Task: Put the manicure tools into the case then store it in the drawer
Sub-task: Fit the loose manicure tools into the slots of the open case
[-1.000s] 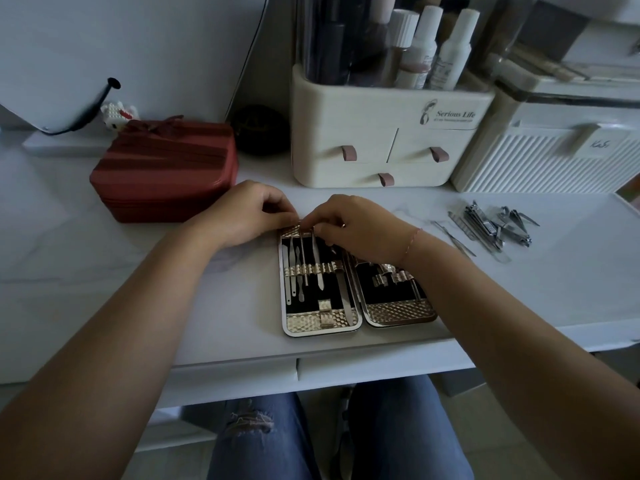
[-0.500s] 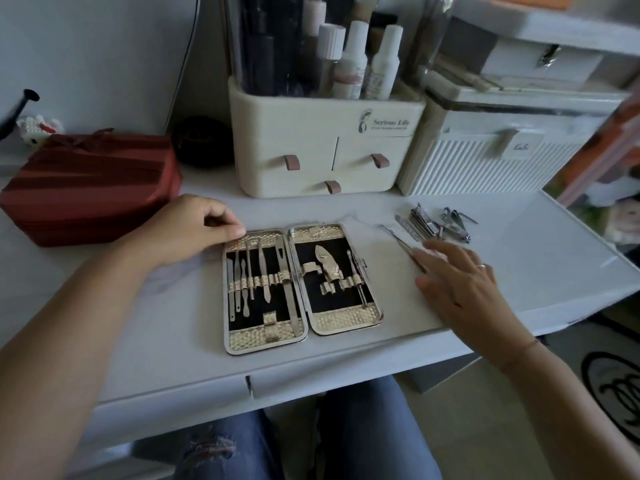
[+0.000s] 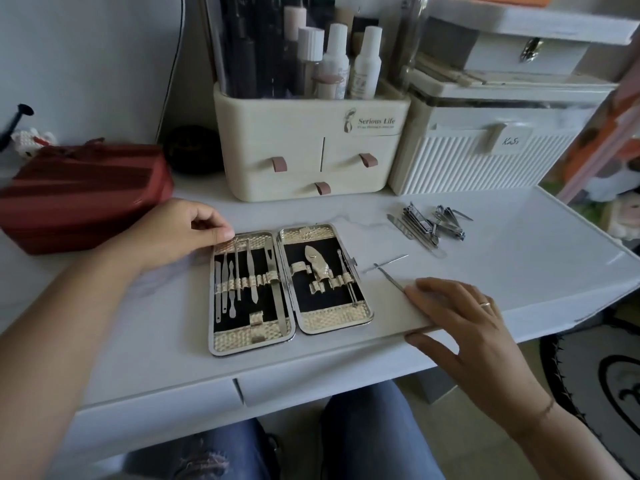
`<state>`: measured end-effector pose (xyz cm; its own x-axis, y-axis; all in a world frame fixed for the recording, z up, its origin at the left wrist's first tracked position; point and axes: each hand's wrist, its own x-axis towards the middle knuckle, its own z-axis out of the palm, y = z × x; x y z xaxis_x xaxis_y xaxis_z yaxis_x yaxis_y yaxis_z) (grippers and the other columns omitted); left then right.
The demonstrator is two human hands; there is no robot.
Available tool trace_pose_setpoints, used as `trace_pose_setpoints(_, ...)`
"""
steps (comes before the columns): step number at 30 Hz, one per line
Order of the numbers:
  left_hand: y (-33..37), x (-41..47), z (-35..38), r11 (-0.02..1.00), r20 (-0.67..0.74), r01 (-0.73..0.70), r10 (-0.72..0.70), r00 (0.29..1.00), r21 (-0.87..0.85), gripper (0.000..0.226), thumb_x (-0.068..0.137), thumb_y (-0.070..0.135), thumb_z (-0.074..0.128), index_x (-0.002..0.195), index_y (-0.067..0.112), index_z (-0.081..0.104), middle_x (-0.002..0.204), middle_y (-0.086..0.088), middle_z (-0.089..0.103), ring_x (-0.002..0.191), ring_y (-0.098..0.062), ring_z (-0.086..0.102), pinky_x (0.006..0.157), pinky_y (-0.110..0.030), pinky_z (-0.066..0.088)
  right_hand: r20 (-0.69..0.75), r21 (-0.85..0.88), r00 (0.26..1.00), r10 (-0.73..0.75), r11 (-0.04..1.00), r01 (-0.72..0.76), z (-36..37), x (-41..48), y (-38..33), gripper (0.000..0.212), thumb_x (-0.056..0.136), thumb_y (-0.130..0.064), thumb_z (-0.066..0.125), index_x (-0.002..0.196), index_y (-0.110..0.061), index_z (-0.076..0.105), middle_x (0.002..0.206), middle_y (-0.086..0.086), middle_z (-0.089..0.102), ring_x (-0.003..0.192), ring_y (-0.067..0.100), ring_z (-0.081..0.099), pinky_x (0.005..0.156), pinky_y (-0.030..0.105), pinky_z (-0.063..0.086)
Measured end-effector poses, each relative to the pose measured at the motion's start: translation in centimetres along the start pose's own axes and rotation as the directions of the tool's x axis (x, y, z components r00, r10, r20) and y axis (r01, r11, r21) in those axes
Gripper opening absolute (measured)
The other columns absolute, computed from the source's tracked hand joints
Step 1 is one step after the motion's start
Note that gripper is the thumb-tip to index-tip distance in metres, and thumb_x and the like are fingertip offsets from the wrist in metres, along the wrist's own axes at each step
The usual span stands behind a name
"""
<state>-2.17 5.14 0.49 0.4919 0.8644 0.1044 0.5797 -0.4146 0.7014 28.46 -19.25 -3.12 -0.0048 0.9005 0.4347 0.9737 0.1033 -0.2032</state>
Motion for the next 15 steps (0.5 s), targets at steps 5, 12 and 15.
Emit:
trace_pose_setpoints(5,0.1,-0.1,0.0,1.000,-0.012,0.018,-0.018,1.000,-0.006,0.003,0.078,0.024,0.072,0.077,0.021,0.071,0.079,0.012,0.071,0.072,-0.001,0.060,0.075,-0.016,0.043,-0.130,0.024,0.983,-0.127,0.991,0.132,0.0,-0.2,0.3,0.030,0.089,-0.028,0.054,0.110,-0.013,0.069,0.105,0.003,0.063,0.092,0.023,0.055,0.080,0.036,0.043)
trace_pose_setpoints(12,0.3,-0.2,0.1,1.000,-0.022,0.024,-0.024,0.999,-0.008,0.002,0.079,0.022,0.071,0.077,0.020,0.071,0.082,0.015,0.071,0.068,0.007,0.059,0.074,-0.017,0.041,-0.140,-0.007,0.956,-0.259,0.965,0.261,-0.4,0.4,0.9,0.025,0.090,-0.025,0.056,0.103,-0.010,0.072,0.086,0.005,0.059,0.075,0.021,0.051,0.071,0.031,0.042)
trace_pose_setpoints(15,0.2,-0.2,0.1,1.000,-0.029,0.018,-0.018,0.999,0.004,0.005,0.079,0.021,0.071,0.074,0.020,0.071,0.083,0.017,0.070,0.072,0.003,0.061,0.074,-0.015,0.043,-0.070,-0.092,0.973,-0.218,0.973,0.211,-1.0,1.0,0.7,0.037,0.092,-0.043,0.046,0.104,-0.018,0.070,0.089,0.001,0.057,0.077,0.019,0.049,0.070,0.032,0.040)
